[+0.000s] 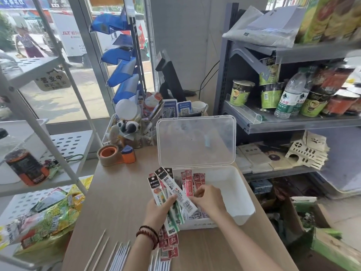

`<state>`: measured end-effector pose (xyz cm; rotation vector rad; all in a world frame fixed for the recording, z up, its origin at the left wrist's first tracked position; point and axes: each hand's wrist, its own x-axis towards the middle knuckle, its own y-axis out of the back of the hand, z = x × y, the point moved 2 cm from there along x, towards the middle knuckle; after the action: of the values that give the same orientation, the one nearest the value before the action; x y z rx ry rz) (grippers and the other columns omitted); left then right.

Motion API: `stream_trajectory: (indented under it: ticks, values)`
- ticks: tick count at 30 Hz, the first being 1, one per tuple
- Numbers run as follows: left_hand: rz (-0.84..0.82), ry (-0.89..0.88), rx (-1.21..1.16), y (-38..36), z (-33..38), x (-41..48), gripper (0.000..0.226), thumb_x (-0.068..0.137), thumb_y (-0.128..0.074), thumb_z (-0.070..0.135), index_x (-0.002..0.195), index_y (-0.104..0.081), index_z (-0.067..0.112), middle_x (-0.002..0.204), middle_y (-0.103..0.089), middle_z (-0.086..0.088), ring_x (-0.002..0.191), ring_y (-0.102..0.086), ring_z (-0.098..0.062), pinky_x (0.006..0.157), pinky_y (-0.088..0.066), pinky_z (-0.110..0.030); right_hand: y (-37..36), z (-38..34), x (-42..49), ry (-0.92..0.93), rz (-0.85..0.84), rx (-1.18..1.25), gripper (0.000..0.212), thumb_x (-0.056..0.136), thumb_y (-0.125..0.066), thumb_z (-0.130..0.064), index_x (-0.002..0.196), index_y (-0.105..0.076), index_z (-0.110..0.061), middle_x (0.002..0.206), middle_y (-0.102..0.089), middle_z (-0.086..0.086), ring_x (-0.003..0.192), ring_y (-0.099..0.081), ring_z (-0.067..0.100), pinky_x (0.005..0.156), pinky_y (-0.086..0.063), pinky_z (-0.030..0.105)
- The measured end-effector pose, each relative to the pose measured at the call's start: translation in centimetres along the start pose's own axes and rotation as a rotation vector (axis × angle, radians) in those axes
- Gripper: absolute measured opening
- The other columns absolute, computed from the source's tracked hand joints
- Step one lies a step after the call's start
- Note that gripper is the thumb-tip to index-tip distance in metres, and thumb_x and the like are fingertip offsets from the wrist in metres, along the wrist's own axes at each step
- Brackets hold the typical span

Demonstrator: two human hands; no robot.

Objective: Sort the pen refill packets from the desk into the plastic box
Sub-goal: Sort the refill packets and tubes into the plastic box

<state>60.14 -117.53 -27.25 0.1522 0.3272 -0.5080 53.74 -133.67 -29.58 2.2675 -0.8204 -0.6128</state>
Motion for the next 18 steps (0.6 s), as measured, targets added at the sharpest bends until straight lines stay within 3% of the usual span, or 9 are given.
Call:
stream_trajectory:
  ticks: [5,11,18]
  values:
    - [-0.004,-0.015,0.029,0.07,-0.01,-0.03,0.009,0.085,-0.066,0.023,0.091,-0.065,0.015,0.086,-0.073,-0.003,0.077,-0.07,-0.018,0.068,-0.054,-0.029,0.03,-0.01,0.21,-0.025,-0.003,-0.054,0.03,0.074,-0.08,-0.04,0.089,-0.074,-0.015,0.088,-0.073,-0.003,0.08,-0.066,0.01,0.075,-0.054,0.026]
    - [-0.021,-0.037,0.079,0.02,0.26,-0.18,0.009,0.087,-0.064,0.024,0.094,-0.066,0.018,0.086,-0.071,0.005,0.073,-0.068,-0.006,0.057,-0.047,-0.015,0.33,-0.58,0.32,-0.045,-0.008,-0.133,0.032,0.072,-0.082,-0.043,0.084,-0.076,-0.014,0.081,-0.073,-0.003,0.077,-0.067,0.01,0.07,-0.056,0.027]
    - [-0.036,-0.041,0.09,0.06,0.26,-0.11,0.008,0.086,-0.065,0.025,0.092,-0.065,0.019,0.09,-0.071,0.003,0.082,-0.068,-0.012,0.067,-0.05,-0.022,0.46,0.27,0.77,-0.087,-0.073,-0.121,0.027,0.077,-0.078,-0.038,0.079,-0.077,-0.01,0.077,-0.075,0.001,0.067,-0.069,0.012,0.071,-0.059,0.031]
